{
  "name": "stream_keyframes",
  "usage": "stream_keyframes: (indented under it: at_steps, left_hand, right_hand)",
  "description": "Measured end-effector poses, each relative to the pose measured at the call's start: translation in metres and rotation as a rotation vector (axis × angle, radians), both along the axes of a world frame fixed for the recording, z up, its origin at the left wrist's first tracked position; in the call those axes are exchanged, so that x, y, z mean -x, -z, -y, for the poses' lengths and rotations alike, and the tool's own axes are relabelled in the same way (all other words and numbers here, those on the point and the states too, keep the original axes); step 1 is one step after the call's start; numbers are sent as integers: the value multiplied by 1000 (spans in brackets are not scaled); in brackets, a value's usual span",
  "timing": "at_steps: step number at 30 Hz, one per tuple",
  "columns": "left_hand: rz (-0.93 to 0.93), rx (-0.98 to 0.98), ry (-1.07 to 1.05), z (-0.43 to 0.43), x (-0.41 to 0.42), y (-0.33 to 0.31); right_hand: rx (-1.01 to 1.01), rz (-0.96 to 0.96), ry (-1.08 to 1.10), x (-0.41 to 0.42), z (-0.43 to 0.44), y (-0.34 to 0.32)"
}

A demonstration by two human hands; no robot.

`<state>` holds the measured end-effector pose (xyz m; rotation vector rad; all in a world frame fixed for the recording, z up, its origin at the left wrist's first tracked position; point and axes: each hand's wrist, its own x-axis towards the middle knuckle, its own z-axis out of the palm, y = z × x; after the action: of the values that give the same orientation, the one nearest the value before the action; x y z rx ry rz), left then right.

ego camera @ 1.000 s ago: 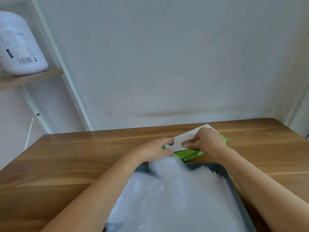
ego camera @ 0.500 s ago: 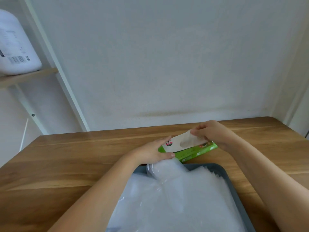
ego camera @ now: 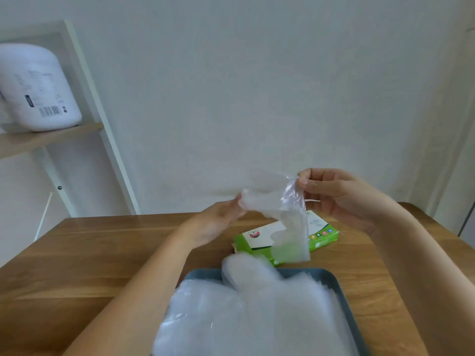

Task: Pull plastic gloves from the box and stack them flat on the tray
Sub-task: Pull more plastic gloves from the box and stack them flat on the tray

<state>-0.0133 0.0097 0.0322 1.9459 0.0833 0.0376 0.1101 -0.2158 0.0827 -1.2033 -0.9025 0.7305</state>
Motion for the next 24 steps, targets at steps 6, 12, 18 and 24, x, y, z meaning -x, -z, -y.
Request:
stream_keyframes:
  at_steps: [6,12,18,24]
  left_hand:
    - [97,184,66,45,25,-16]
    - [217,291,-178,67,54,-13]
    - [304,874,-254,56,74,-4]
    - [275,987,-305,52,83,5]
  right_hand:
    - [125,10,-40,26,-6,-4]
    - [162,-76,17,65,-16,11]
    - [45,-62,-10,90,-9,39]
    - [71,117,168,121,-6,48]
